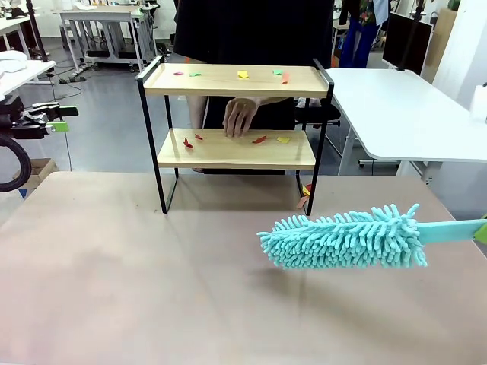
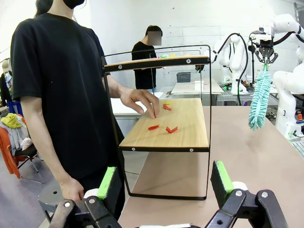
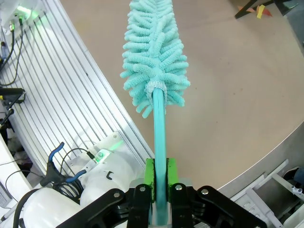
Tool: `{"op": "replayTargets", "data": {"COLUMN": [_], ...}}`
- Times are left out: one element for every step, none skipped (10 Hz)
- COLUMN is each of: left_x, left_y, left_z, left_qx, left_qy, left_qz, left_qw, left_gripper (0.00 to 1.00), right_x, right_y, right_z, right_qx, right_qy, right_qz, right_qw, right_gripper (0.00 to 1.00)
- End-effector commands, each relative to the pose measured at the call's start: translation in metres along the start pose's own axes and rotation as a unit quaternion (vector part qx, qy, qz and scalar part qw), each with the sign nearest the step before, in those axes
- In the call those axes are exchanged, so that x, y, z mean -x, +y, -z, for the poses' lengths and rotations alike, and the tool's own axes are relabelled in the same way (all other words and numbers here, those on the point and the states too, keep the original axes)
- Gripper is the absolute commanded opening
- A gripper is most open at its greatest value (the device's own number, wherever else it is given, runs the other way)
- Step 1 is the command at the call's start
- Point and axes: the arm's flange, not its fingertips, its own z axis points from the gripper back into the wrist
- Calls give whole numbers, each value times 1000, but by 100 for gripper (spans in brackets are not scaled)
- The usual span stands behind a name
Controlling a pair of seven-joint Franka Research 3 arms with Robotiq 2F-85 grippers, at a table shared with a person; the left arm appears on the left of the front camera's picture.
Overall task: Clean the shelf.
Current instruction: Clean the specific section of the Shelf indicated by the human with the Duster.
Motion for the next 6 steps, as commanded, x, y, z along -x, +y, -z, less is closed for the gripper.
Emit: {"op": "replayTargets", "data": {"left_x": [-2, -2, -2, -2, -2, -2], "left_y": [0, 0, 0, 0, 0, 0], "left_z": [0, 0, 0, 0, 0, 0], "left_qx": [0, 0, 0, 0, 0, 0], "left_qy": [2, 2, 2, 2, 2, 2], "left_qz": [8, 8, 8, 8, 8, 8], "left_qw": [1000, 1000, 1000, 1000, 1000, 1000], "left_gripper": [100, 100, 100, 100, 100, 100], "right_x": [-17, -38, -61, -76, -83, -107], "right_y": [7, 17, 31, 45, 51, 75], "right_z": [-7, -11, -14, -18, -20, -26], "right_qx": [-15, -20, -41, -52, -52, -42], "right_qy": [-10, -19, -45, -73, -88, -103], "right_qz": [1, 3, 8, 9, 21, 51], "right_qw": [1000, 1000, 998, 996, 995, 992], "right_gripper": [13, 13, 13, 13, 13, 13]}}
